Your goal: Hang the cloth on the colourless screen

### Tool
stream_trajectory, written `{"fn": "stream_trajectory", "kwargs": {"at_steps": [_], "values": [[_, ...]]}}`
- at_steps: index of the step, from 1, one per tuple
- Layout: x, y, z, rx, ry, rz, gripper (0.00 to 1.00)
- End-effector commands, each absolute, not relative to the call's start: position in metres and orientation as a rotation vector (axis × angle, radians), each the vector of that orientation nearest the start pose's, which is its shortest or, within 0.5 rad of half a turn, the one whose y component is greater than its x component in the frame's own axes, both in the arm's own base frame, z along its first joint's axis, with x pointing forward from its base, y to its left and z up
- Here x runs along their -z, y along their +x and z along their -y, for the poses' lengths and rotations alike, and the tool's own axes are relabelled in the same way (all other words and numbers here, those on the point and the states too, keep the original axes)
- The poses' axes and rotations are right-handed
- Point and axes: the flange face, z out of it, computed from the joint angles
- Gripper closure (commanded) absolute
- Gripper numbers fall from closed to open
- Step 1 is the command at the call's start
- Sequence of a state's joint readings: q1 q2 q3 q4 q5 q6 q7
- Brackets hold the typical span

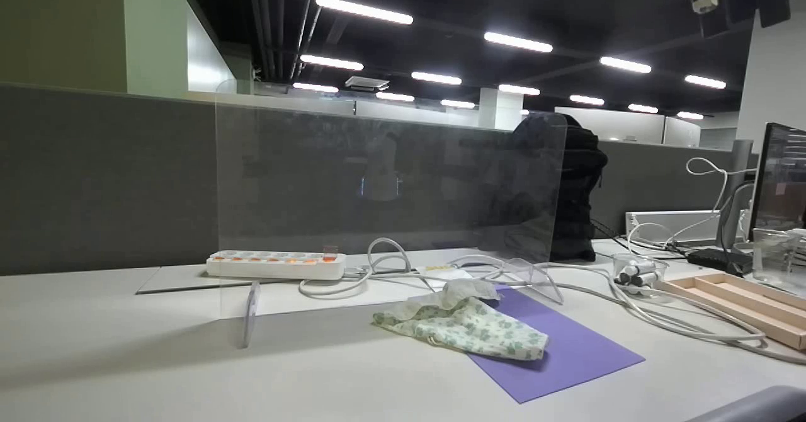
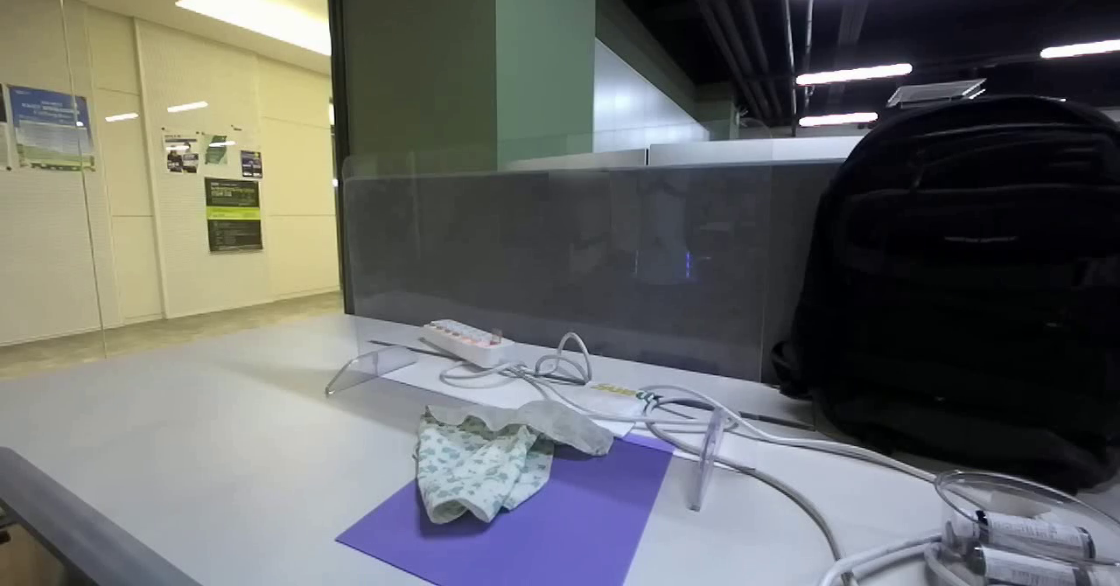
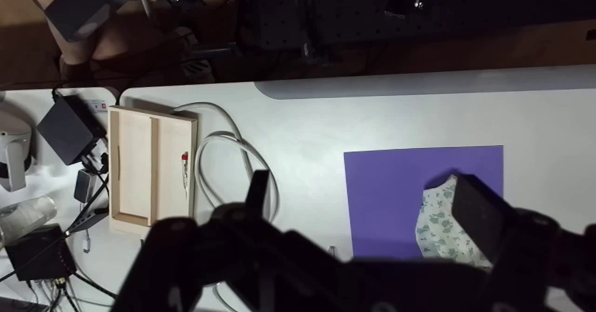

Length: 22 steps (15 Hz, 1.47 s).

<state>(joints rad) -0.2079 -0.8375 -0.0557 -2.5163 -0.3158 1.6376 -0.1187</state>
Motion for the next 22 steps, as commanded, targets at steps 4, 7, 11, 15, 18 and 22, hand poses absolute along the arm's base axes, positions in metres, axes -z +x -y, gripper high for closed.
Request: {"fn": "stream_trajectory", "kwargs": {"at_steps": [4, 7, 11, 15, 18, 22], "values": [[-0.54, 0.285, 0.099, 0.006, -3.408, -0.147, 0.0], [-0.509, 0.311, 0.106, 0.172, -3.365, -0.199, 0.0], [-0.442, 0.331, 0.123, 0.161, -3.272, -0.23, 0.0], [-0.393, 0.347, 0.12, 0.138, -3.189, -0.198, 0.0], [-0.368, 0.365, 0.11, 0.203, -3.148, -0.179, 0.0], [-0.358, 0.37, 0.106, 0.217, -3.141, -0.16, 0.0]]}}
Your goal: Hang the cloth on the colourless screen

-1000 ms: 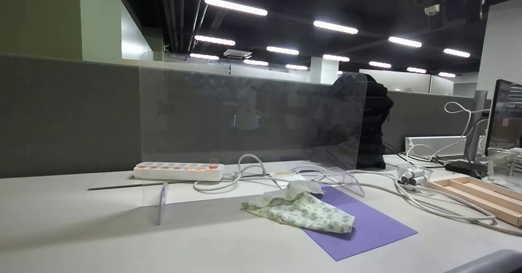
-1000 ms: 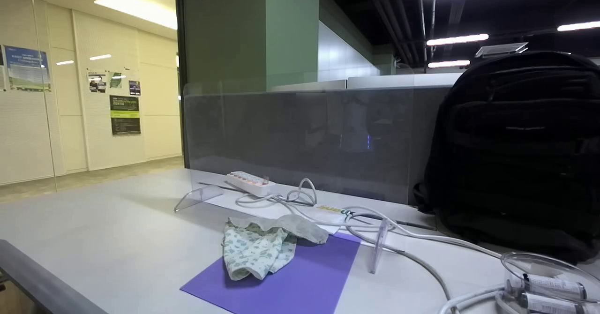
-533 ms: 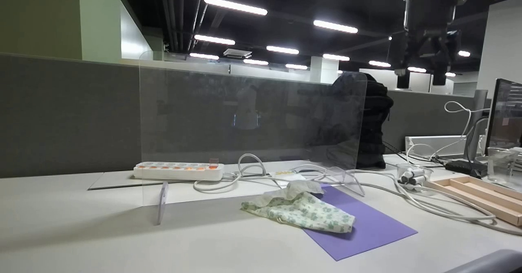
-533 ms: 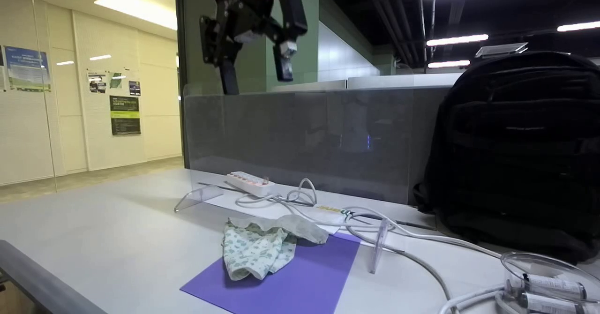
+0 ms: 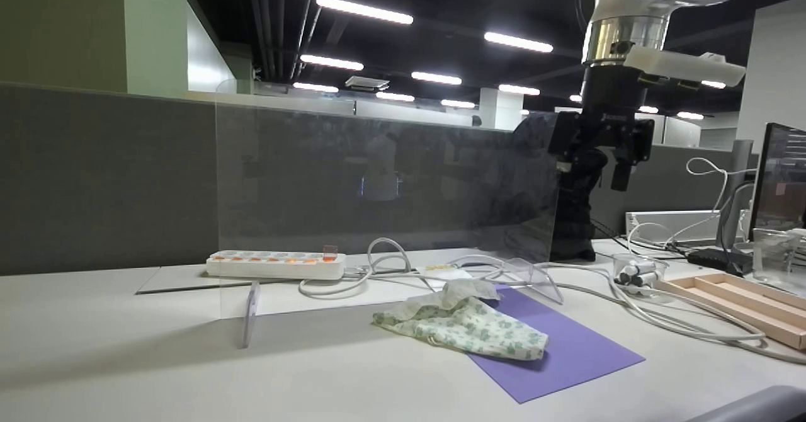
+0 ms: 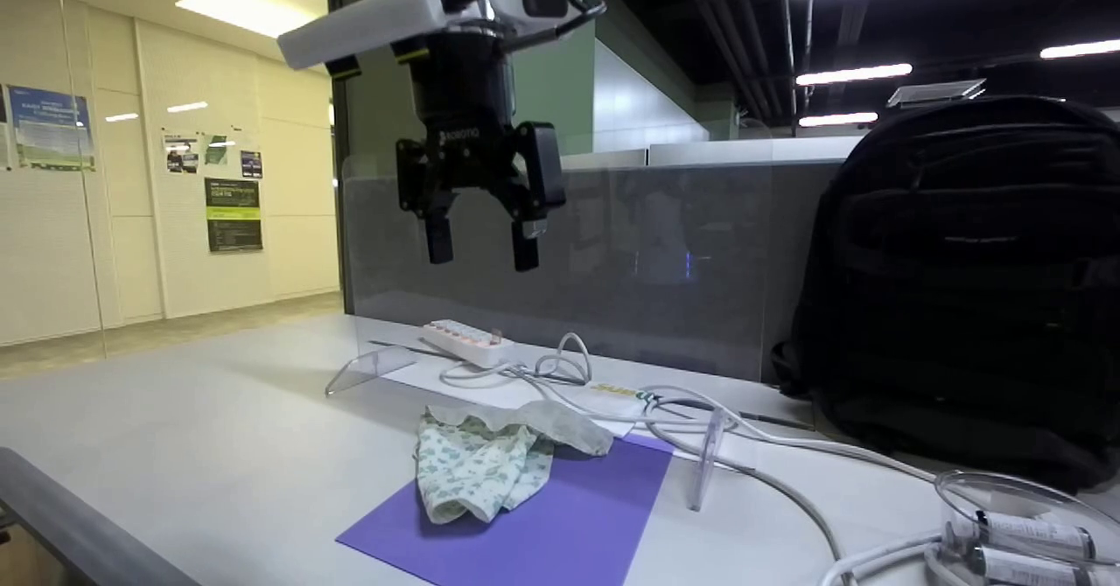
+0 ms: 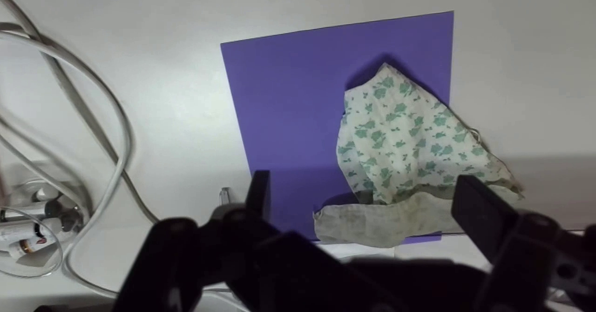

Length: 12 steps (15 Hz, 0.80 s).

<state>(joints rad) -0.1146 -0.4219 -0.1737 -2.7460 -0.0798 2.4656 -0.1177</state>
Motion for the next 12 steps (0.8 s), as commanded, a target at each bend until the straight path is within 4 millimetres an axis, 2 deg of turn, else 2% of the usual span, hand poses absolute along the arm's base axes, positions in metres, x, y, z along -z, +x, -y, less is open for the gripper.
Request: {"fn": "stream_trajectory", "kwargs": {"at_steps": [1, 5, 7, 12], "values": [[-0.353, 0.372, 0.104, 0.212, -3.139, -0.157, 0.0], [-0.351, 0.374, 0.103, 0.24, -3.132, -0.197, 0.0], [-0.34, 0.385, 0.102, 0.241, -3.103, -0.225, 0.0], [-0.283, 0.41, 0.092, 0.066, -3.046, -0.324, 0.0]]}}
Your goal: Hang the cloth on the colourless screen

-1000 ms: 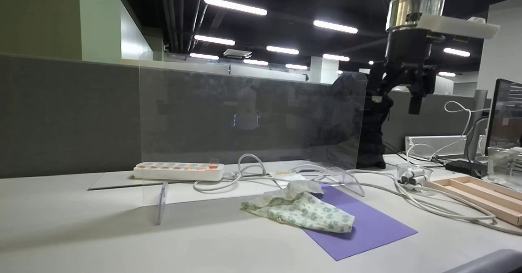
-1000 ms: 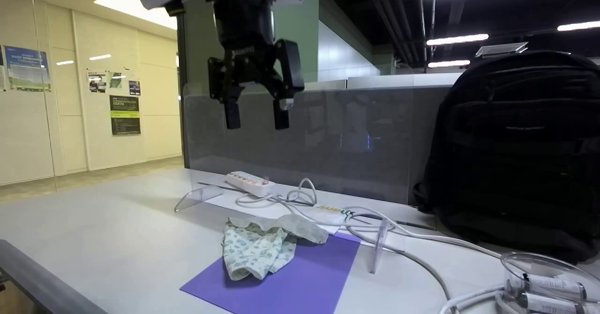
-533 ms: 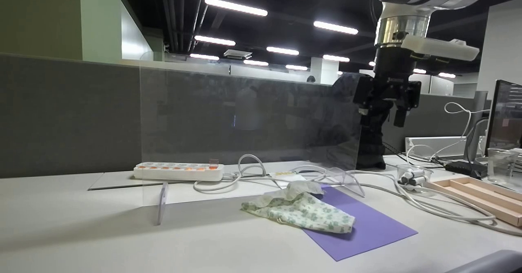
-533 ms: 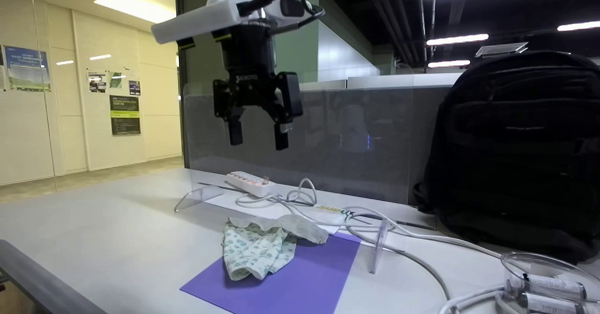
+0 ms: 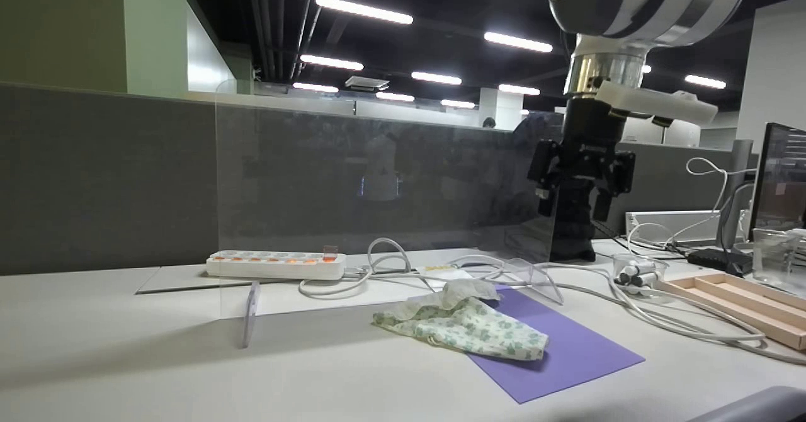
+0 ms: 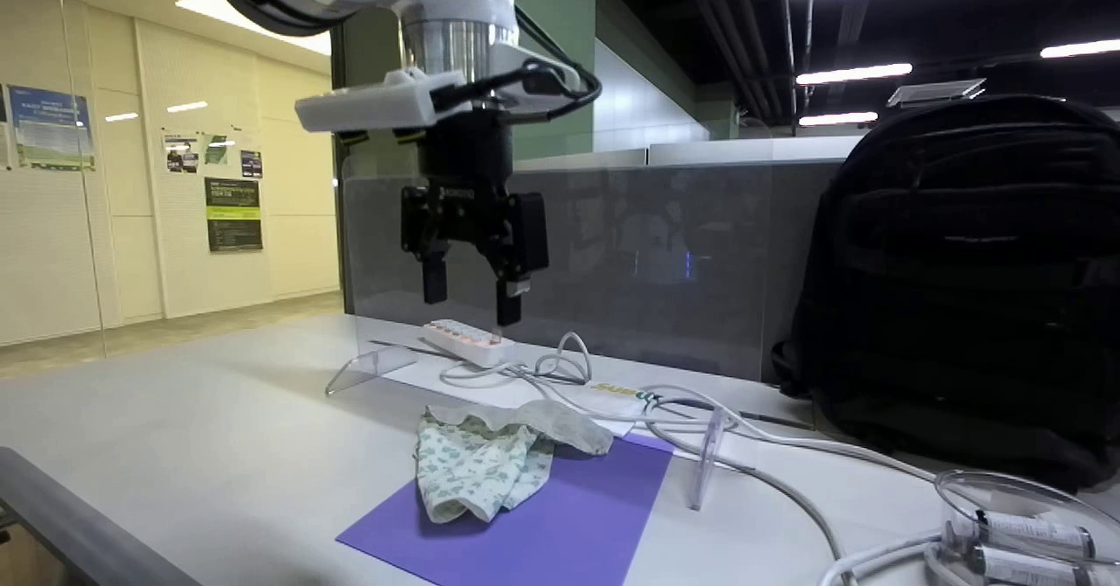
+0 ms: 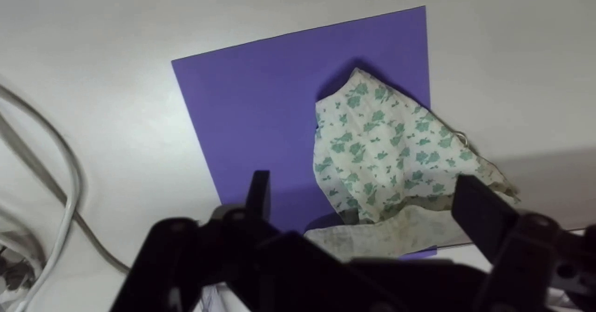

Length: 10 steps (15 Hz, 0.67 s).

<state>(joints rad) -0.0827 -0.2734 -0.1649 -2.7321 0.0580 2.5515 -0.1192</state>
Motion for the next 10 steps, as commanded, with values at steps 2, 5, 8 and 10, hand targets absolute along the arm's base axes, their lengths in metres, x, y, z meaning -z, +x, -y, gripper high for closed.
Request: {"fn": "stream_trajectory", "kwargs": {"at_steps": [2, 5, 8, 10], "values": [[-0.256, 0.423, 0.092, 0.015, -3.043, -0.344, 0.0], [-0.219, 0.443, 0.097, -0.036, -3.044, -0.372, 0.0], [-0.184, 0.462, 0.1, -0.097, -3.051, -0.384, 0.0], [-0.168, 0.468, 0.097, -0.149, -3.056, -0.359, 0.0]]}}
